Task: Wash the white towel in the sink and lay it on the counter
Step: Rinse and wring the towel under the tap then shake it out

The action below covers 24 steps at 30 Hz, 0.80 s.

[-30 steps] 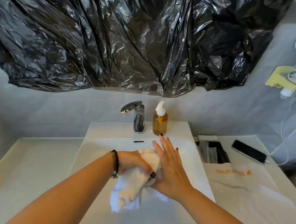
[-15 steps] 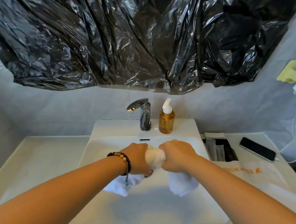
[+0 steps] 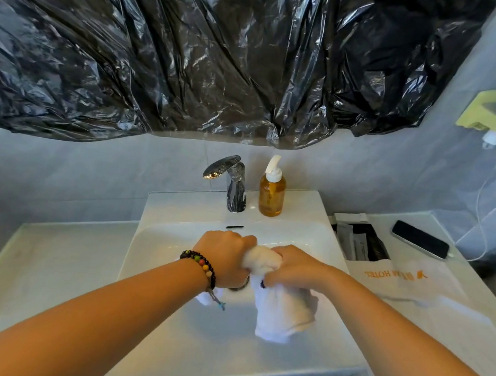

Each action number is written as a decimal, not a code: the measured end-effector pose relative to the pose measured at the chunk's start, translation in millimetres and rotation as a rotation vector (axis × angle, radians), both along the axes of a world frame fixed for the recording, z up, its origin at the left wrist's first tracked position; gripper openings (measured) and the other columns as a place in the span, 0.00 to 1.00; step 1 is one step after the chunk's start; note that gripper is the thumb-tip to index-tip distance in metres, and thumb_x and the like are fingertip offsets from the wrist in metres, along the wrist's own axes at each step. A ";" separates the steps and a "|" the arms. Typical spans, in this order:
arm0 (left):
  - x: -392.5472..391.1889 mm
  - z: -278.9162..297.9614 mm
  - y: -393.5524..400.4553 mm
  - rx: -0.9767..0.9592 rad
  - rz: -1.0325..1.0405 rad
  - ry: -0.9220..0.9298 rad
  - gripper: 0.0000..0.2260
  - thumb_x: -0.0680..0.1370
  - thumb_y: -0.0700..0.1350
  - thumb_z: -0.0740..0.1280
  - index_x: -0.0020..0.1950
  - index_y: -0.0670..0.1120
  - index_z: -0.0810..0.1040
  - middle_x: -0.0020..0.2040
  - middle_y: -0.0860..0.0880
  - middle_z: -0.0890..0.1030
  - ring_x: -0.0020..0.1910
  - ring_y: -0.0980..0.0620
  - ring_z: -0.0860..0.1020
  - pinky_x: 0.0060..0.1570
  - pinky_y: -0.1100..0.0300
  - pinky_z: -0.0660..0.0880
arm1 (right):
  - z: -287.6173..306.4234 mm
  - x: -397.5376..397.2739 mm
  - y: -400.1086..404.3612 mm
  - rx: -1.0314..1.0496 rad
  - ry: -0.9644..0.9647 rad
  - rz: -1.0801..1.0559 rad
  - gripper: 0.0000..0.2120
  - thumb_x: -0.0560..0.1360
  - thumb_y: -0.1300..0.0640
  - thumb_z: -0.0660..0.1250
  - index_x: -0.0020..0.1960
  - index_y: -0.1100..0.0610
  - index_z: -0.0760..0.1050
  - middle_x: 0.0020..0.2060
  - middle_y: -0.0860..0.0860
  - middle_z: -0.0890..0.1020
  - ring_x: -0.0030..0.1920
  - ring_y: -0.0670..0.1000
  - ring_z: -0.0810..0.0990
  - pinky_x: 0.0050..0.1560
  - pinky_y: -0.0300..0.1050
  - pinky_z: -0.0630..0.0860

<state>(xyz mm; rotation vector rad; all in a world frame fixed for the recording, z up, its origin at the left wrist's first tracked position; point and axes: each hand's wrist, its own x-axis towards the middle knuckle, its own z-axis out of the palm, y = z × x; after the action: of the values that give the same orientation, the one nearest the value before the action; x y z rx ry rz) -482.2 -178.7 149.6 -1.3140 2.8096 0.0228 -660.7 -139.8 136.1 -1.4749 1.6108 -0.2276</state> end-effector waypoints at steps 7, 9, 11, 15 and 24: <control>11.4 4.9 -11.9 0.768 0.572 0.675 0.15 0.57 0.52 0.74 0.39 0.47 0.80 0.38 0.49 0.81 0.37 0.49 0.77 0.37 0.58 0.75 | -51.4 16.8 65.4 -0.938 0.326 -0.090 0.48 0.67 0.50 0.75 0.79 0.48 0.50 0.76 0.52 0.55 0.75 0.55 0.55 0.70 0.55 0.60; 17.0 8.4 -16.4 1.045 0.648 0.817 0.21 0.54 0.50 0.75 0.44 0.43 0.83 0.43 0.44 0.83 0.41 0.45 0.81 0.47 0.50 0.79 | -65.4 22.9 65.0 -0.968 0.428 -0.047 0.53 0.66 0.47 0.76 0.80 0.50 0.45 0.78 0.55 0.51 0.77 0.58 0.49 0.70 0.62 0.58; 20.8 10.9 -17.0 1.275 0.587 0.850 0.21 0.54 0.47 0.74 0.44 0.40 0.83 0.42 0.41 0.83 0.41 0.42 0.81 0.48 0.48 0.78 | -68.1 27.4 55.5 -1.004 0.434 -0.057 0.56 0.66 0.43 0.75 0.80 0.52 0.42 0.79 0.55 0.47 0.78 0.59 0.46 0.70 0.66 0.57; 17.4 19.2 -9.4 1.475 0.403 0.790 0.20 0.54 0.43 0.72 0.44 0.39 0.82 0.36 0.42 0.82 0.33 0.47 0.80 0.38 0.57 0.78 | -53.5 30.2 30.8 -1.129 0.256 -0.130 0.52 0.69 0.41 0.73 0.79 0.53 0.43 0.78 0.54 0.50 0.78 0.57 0.49 0.72 0.65 0.57; 9.0 32.6 -5.4 1.071 0.218 0.154 0.10 0.67 0.46 0.77 0.45 0.51 0.80 0.40 0.53 0.83 0.41 0.52 0.81 0.46 0.58 0.80 | -2.2 6.1 -10.6 -1.145 0.462 0.399 0.30 0.64 0.48 0.78 0.64 0.53 0.76 0.53 0.51 0.84 0.47 0.54 0.83 0.39 0.49 0.81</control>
<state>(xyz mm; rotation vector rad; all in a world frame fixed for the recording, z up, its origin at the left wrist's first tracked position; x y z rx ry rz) -473.2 -184.2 182.2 -1.2636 2.0653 1.4244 -654.6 -150.4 133.8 -2.8495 1.5160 -0.6900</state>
